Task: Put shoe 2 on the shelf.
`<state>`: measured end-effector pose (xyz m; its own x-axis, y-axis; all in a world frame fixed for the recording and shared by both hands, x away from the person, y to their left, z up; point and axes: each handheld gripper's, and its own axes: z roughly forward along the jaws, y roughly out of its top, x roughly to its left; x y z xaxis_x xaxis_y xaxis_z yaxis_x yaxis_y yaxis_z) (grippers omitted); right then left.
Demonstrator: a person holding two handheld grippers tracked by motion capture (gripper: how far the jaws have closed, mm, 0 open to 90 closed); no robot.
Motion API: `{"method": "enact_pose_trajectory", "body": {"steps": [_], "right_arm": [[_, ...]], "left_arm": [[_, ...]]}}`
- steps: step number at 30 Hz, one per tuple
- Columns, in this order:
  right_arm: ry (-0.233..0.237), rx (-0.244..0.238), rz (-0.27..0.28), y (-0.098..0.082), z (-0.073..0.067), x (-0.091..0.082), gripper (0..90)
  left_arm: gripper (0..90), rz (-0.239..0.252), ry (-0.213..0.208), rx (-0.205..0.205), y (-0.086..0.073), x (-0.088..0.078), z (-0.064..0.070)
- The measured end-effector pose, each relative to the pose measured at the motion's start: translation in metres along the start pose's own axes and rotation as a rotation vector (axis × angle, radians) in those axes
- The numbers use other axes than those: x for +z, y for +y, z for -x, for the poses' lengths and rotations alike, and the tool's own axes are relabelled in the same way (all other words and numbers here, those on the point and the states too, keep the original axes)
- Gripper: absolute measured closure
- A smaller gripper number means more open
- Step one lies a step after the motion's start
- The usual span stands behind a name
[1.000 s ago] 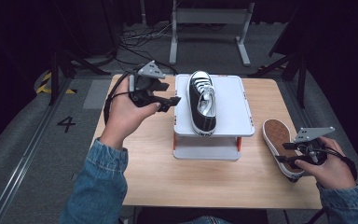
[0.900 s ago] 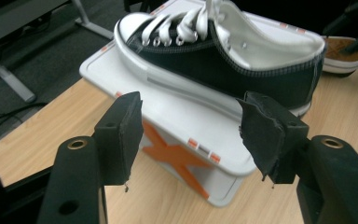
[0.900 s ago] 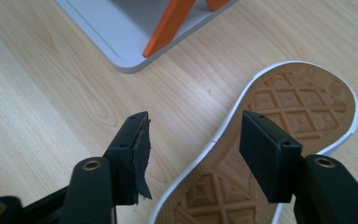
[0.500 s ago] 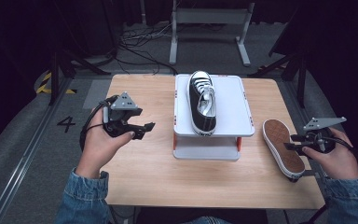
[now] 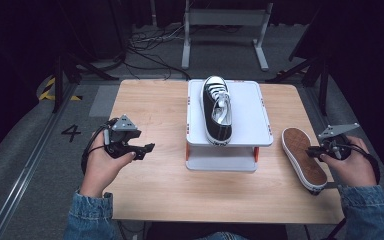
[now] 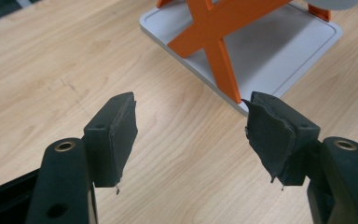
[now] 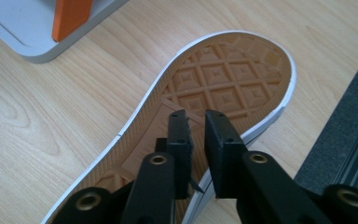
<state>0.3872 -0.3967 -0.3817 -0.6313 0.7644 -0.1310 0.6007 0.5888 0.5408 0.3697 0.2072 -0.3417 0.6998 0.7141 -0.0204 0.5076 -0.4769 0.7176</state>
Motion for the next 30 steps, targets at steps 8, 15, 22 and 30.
{"method": "enact_pose_trajectory", "body": {"steps": [8, 15, 22, 30], "right_arm": [[0.045, -0.001, -0.04, -0.001, -0.004, 0.012, 90.0], [0.109, -0.039, -0.029, 0.009, -0.021, 0.024, 90.0], [0.101, -0.111, -0.107, 0.023, -0.045, 0.043, 90.0], [0.1, -0.101, 0.003, 0.022, -0.043, 0.014, 90.0]], "left_arm": [[34.2, -0.015, -0.01, -0.028, -0.006, 0.004, -0.002], [34.3, -0.011, -0.012, -0.03, -0.008, 0.004, -0.004], [34.3, -0.009, -0.016, -0.034, -0.008, 0.004, -0.005], [34.4, -0.006, -0.021, -0.037, -0.008, 0.006, -0.006]]}}
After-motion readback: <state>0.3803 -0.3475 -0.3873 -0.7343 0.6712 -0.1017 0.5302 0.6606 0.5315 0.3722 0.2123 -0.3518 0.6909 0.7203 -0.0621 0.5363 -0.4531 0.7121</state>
